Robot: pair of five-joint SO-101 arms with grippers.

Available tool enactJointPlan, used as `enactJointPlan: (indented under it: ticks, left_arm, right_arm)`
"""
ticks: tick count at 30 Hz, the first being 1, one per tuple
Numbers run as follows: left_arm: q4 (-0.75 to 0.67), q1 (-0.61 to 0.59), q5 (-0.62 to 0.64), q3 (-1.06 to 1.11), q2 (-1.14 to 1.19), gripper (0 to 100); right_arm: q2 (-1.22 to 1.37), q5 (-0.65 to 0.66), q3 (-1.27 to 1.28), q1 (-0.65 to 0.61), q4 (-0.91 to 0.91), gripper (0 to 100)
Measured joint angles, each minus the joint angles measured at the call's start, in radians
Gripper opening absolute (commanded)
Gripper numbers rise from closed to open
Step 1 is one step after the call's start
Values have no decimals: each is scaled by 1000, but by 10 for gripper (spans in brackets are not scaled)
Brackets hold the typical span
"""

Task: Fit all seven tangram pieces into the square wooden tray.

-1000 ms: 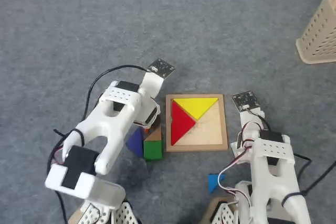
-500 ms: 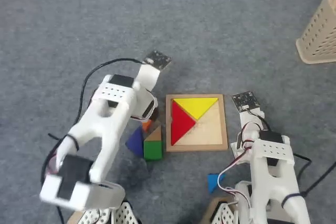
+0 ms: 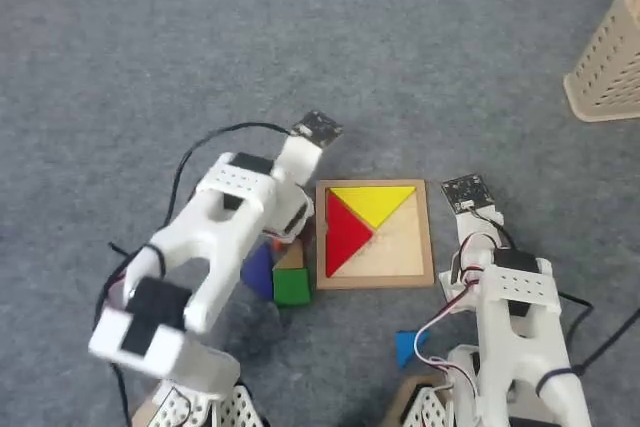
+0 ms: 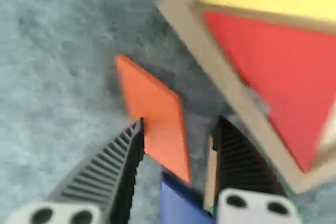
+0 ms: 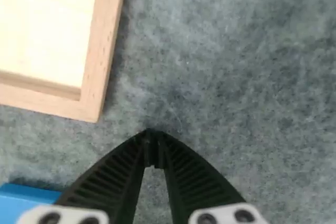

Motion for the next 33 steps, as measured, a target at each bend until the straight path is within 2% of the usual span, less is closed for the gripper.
enactJointPlan:
  ticks: [7, 13, 22, 28, 33]
  left_arm:
    - [48, -95, 3, -101, 87, 203]
    - [48, -106, 3, -109, 91, 158]
    - [112, -140, 3, -147, 38, 156]
    - [-11, -109, 2, 32, -153, 156]
    - [-54, -69, 0, 72, -175, 156]
  right_arm:
    - [0, 0, 0, 0, 0, 6]
    - [0, 0, 0, 0, 0, 6]
    - [0, 0, 0, 0, 0, 6]
    - [0, 0, 0, 0, 0, 6]
    - [0, 0, 0, 0, 0, 6]
